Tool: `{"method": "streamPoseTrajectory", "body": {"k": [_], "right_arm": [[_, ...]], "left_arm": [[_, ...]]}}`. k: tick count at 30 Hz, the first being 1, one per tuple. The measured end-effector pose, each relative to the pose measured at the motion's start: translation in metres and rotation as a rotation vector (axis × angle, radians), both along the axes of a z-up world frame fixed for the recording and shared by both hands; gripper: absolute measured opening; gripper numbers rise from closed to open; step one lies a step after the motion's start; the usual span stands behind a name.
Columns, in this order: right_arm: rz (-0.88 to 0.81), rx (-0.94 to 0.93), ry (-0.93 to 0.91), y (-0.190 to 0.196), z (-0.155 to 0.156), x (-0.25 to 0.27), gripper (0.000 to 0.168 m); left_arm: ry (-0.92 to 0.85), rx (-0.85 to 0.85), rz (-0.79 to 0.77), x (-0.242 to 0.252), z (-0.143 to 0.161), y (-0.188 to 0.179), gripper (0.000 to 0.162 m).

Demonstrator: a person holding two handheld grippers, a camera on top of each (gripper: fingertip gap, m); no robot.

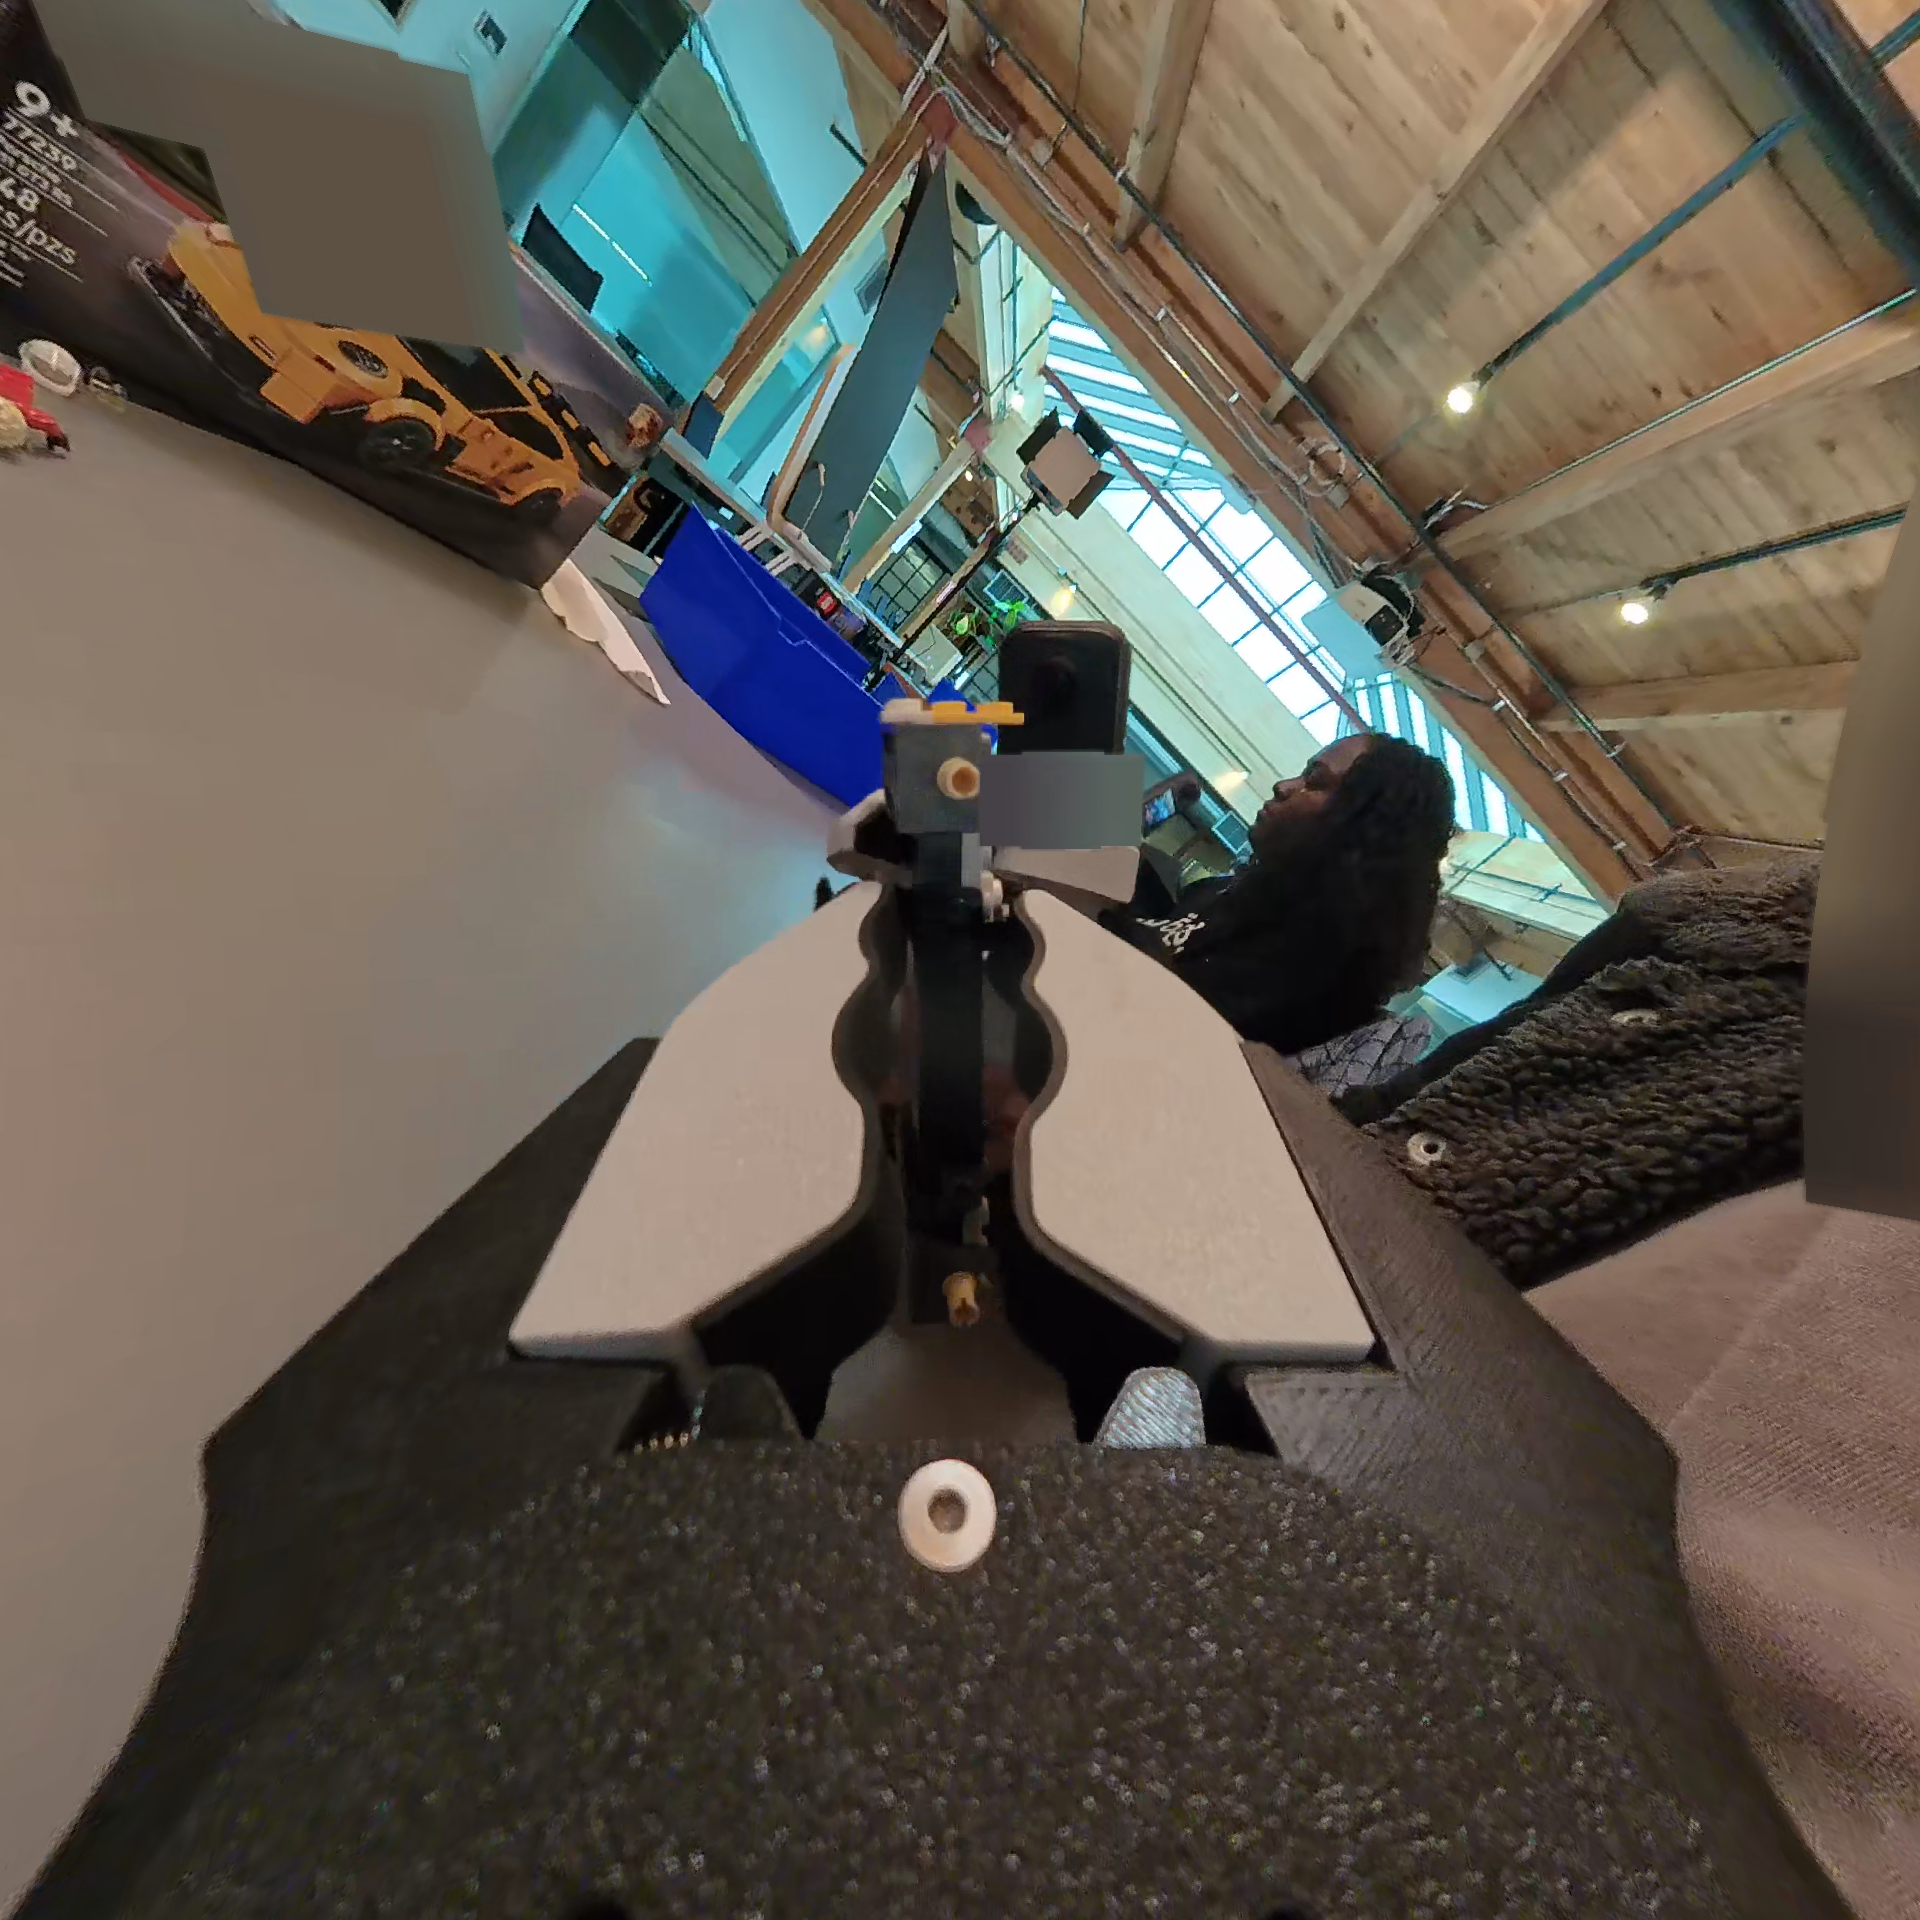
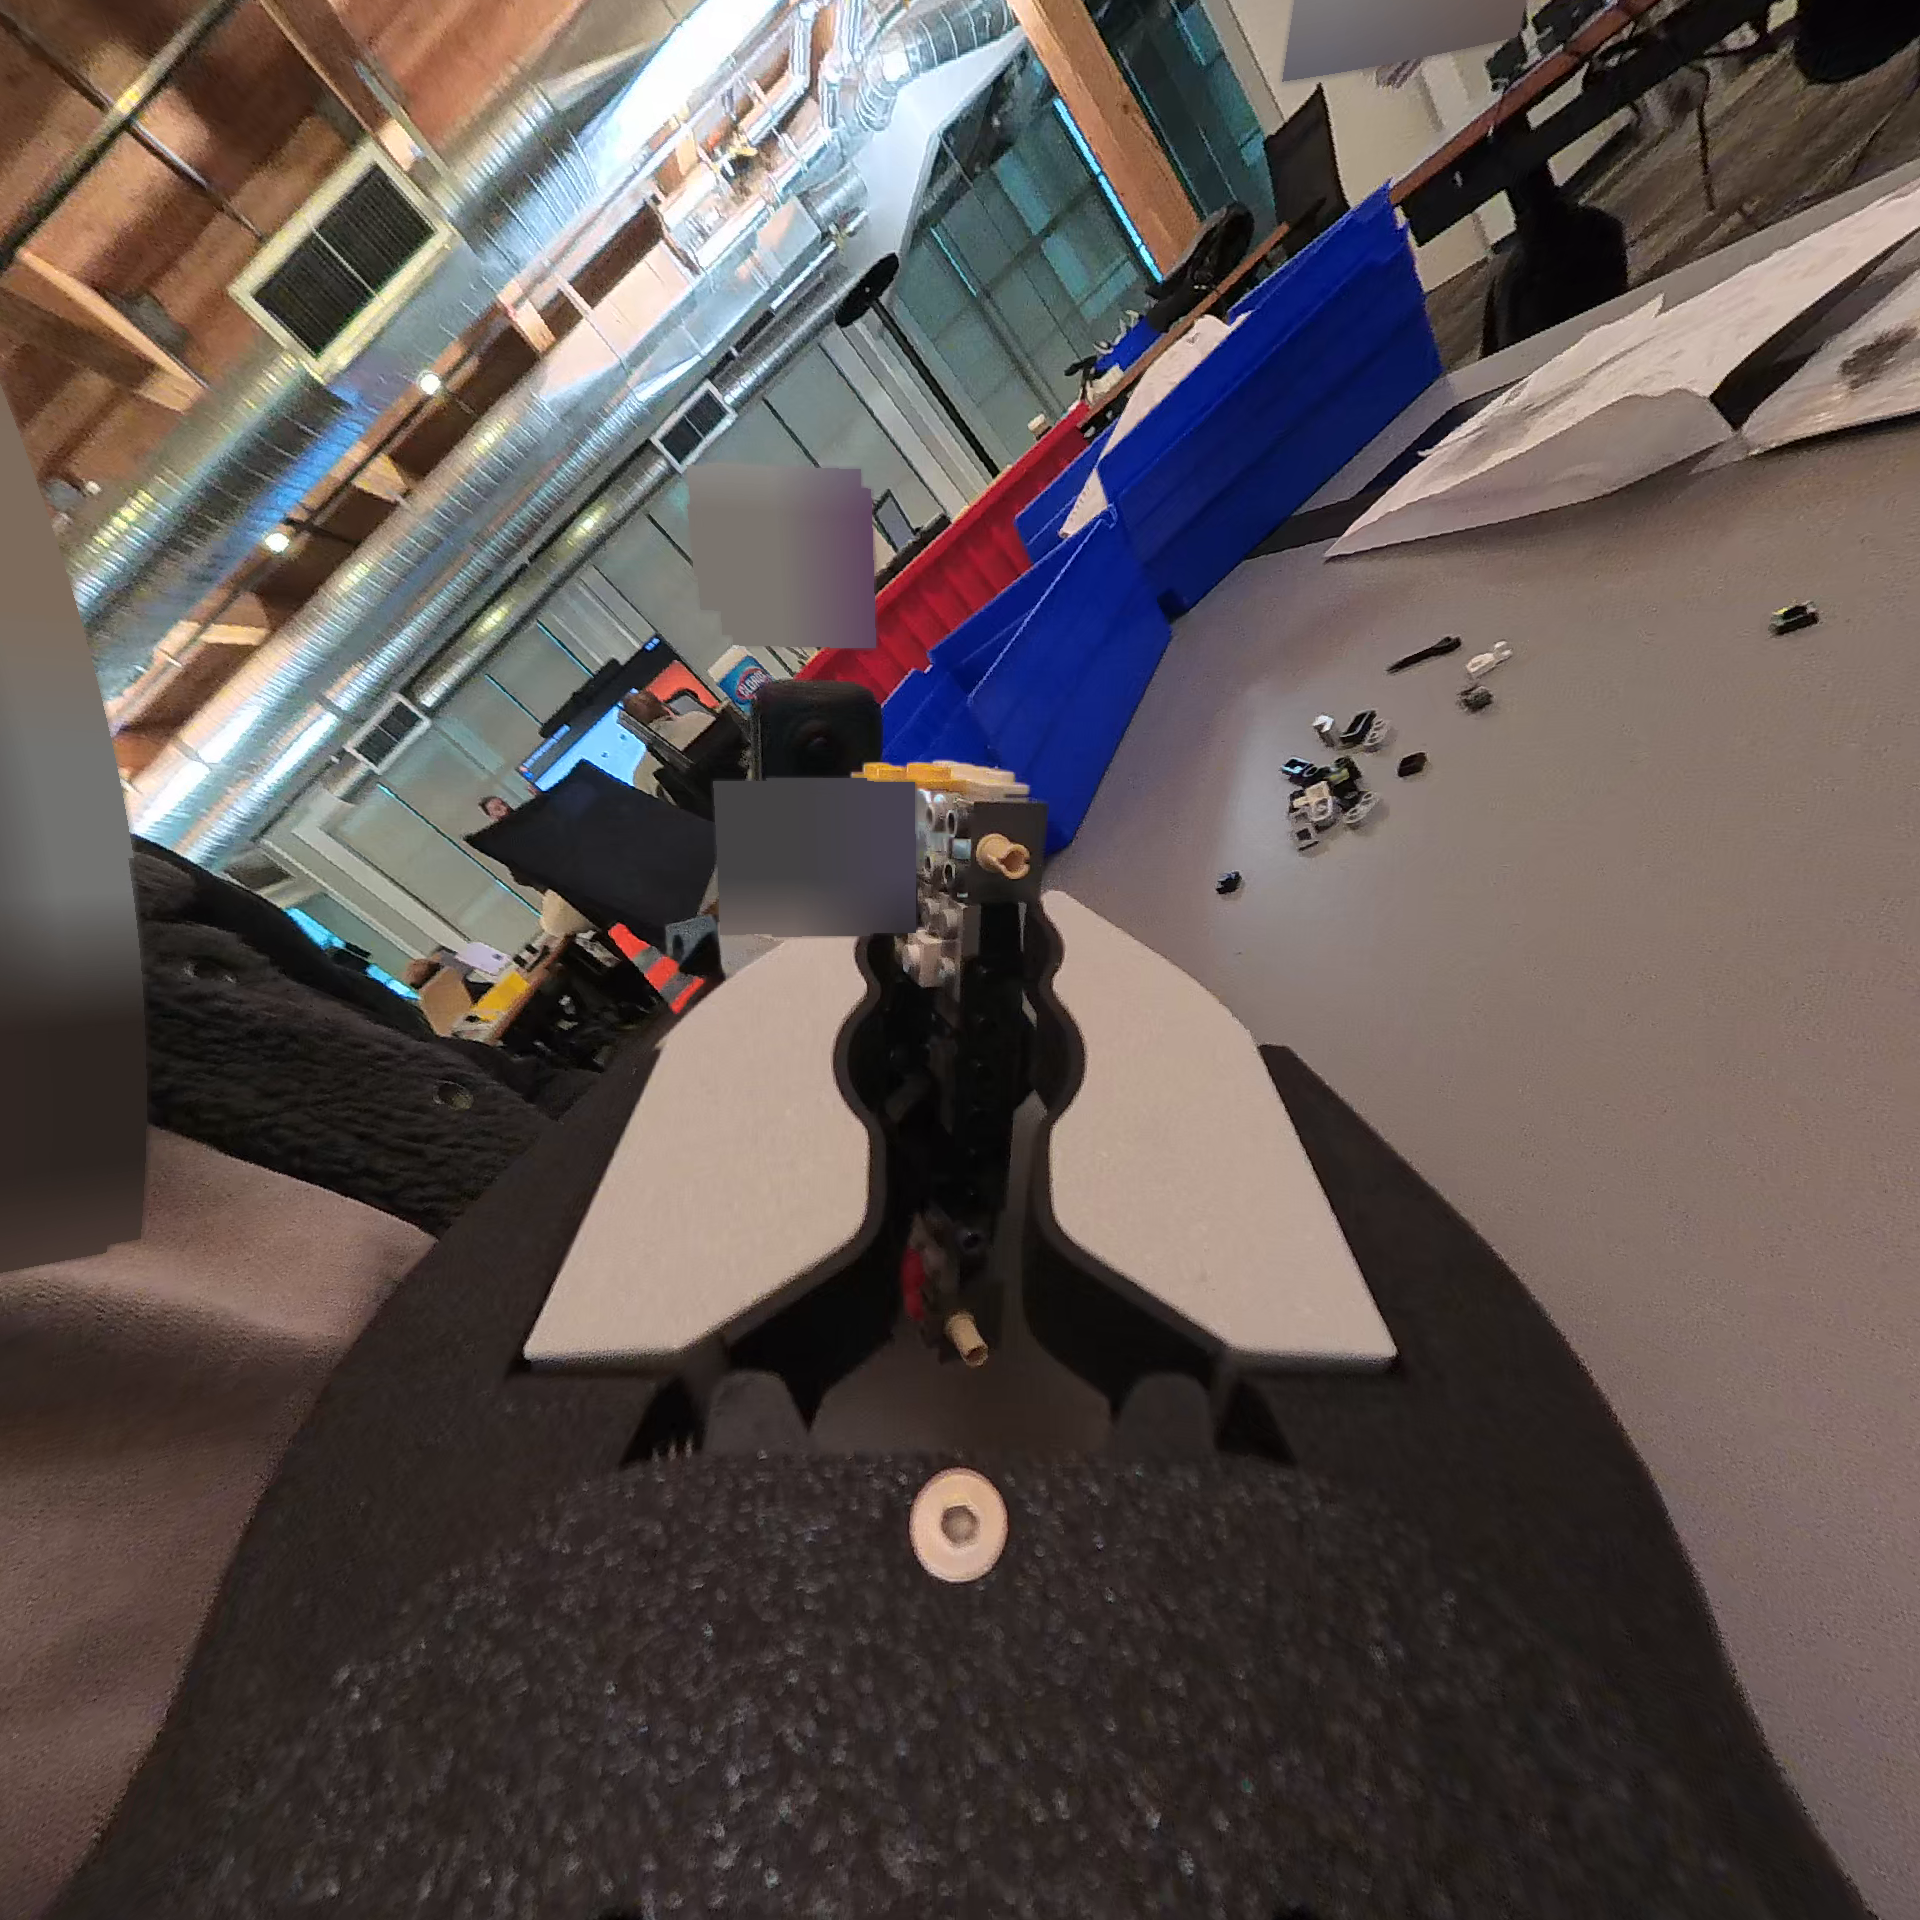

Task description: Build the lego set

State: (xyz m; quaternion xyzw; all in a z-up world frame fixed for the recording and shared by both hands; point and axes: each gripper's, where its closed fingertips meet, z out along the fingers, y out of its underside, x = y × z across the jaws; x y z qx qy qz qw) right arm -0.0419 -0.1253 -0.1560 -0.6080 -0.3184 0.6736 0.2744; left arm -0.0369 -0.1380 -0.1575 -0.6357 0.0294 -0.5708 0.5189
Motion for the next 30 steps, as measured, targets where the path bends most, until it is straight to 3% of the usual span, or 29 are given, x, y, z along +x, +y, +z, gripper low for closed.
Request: {"method": "streamPoseTrajectory", "body": {"k": [3,15,30], "right_arm": [[-0.012,0.059,-0.019,-0.001,-0.002,0.000,0.023],[0.034,0.190,-0.005,-0.013,-0.002,0.000,0.022],[0.045,0.176,0.004,-0.014,-0.008,-0.001,0.021]], "left_arm": [[0.010,-0.005,-0.016,0.000,0.000,0.000,0.025],[0.100,0.040,-0.008,0.001,0.002,-0.003,0.020],[0.070,0.005,-0.029,0.000,-0.005,-0.004,0.019]]}}
